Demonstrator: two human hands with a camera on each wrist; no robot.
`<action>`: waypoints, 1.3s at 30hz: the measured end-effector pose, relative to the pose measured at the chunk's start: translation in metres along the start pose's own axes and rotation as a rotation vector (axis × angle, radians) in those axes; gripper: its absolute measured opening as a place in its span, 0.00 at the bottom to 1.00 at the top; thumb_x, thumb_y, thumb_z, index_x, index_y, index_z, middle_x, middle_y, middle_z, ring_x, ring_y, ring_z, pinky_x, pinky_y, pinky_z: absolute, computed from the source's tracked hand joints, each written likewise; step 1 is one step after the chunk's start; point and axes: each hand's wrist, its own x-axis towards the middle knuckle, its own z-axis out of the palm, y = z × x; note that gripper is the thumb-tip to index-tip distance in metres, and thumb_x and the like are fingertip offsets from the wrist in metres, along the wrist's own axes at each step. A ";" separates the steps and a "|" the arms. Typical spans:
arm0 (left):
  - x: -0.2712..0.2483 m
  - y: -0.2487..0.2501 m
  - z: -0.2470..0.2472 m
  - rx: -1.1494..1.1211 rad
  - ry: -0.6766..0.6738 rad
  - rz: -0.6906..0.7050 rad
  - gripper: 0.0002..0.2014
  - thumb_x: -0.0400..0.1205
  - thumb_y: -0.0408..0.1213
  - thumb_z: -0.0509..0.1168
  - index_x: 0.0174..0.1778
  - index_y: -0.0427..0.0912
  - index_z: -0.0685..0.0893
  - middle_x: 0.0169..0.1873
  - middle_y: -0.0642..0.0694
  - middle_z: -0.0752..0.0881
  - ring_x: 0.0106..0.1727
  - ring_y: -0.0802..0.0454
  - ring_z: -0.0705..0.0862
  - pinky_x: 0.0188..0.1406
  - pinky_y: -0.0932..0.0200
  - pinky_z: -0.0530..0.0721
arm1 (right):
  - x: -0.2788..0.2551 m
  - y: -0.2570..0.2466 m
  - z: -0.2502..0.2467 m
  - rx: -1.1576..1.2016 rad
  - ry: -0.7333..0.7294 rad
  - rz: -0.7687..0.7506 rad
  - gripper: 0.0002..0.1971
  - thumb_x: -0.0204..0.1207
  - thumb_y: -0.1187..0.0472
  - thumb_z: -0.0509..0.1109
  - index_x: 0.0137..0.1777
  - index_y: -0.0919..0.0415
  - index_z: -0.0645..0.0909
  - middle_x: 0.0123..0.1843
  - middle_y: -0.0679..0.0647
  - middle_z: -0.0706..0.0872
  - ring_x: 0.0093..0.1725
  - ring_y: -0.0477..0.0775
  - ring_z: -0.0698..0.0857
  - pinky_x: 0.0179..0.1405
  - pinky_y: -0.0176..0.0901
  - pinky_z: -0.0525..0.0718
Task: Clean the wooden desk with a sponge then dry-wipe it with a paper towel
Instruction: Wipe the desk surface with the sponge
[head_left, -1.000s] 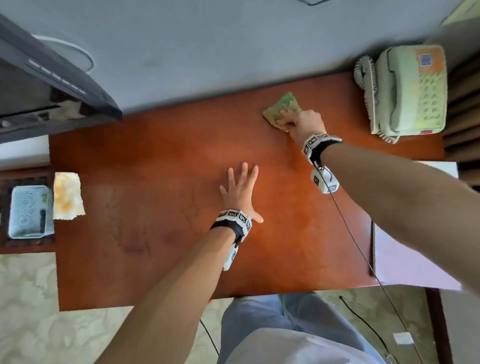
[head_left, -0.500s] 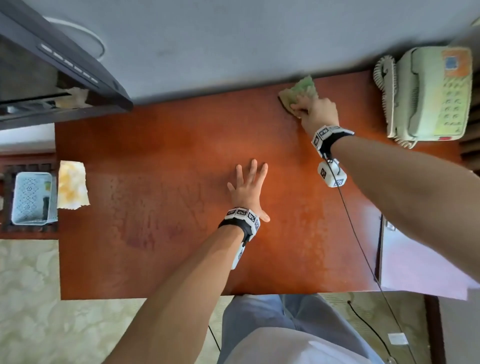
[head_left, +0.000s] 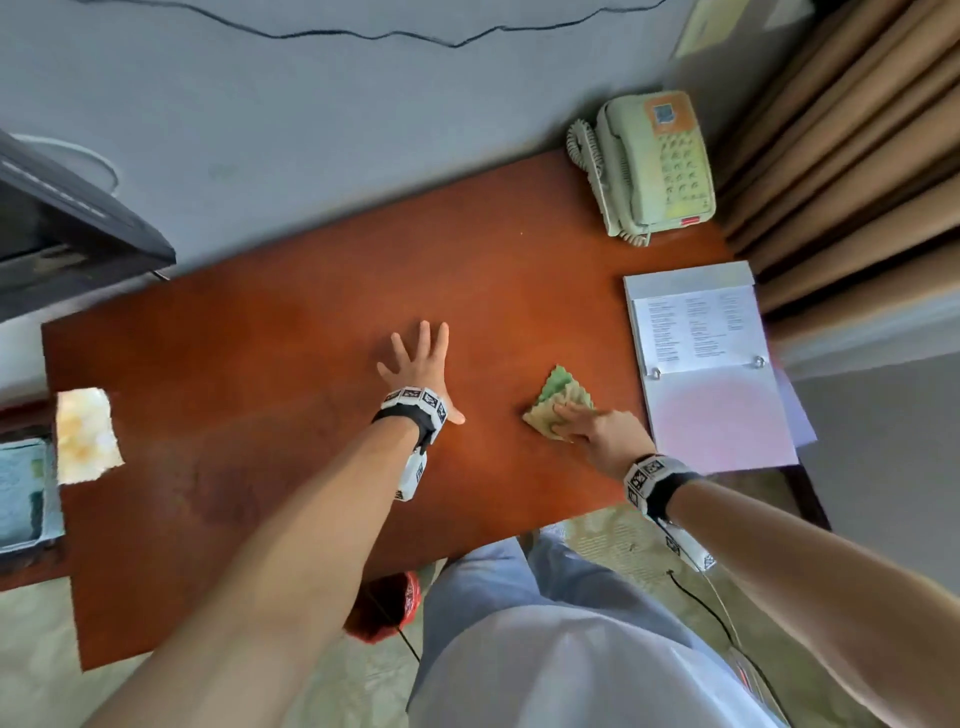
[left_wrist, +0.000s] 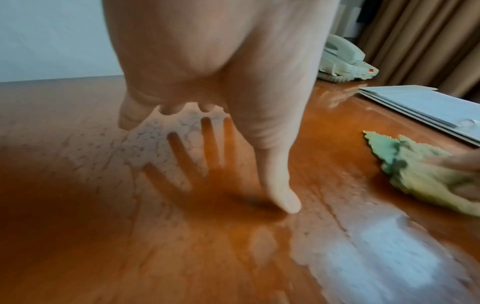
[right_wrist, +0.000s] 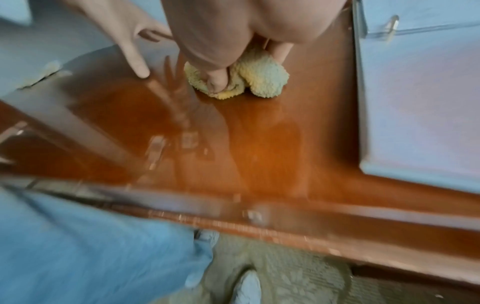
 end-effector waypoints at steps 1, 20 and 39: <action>-0.004 0.006 0.003 0.013 -0.003 0.024 0.79 0.56 0.54 0.89 0.86 0.60 0.31 0.86 0.55 0.29 0.87 0.32 0.32 0.78 0.16 0.51 | -0.017 0.003 0.005 -0.001 -0.013 -0.046 0.15 0.76 0.54 0.75 0.61 0.36 0.87 0.70 0.38 0.83 0.65 0.45 0.86 0.52 0.48 0.90; 0.063 0.053 -0.041 -0.031 0.026 0.119 0.78 0.56 0.52 0.89 0.87 0.57 0.34 0.87 0.54 0.30 0.87 0.34 0.34 0.75 0.17 0.61 | 0.077 0.016 -0.020 0.144 0.025 0.095 0.14 0.77 0.61 0.73 0.52 0.37 0.91 0.65 0.33 0.84 0.69 0.36 0.80 0.65 0.44 0.83; 0.077 0.055 -0.039 -0.090 0.022 0.102 0.80 0.53 0.51 0.90 0.86 0.64 0.33 0.86 0.57 0.30 0.87 0.31 0.35 0.72 0.13 0.61 | 0.393 0.014 -0.108 -0.045 0.199 0.218 0.13 0.74 0.45 0.71 0.57 0.36 0.89 0.59 0.51 0.90 0.57 0.61 0.87 0.61 0.45 0.83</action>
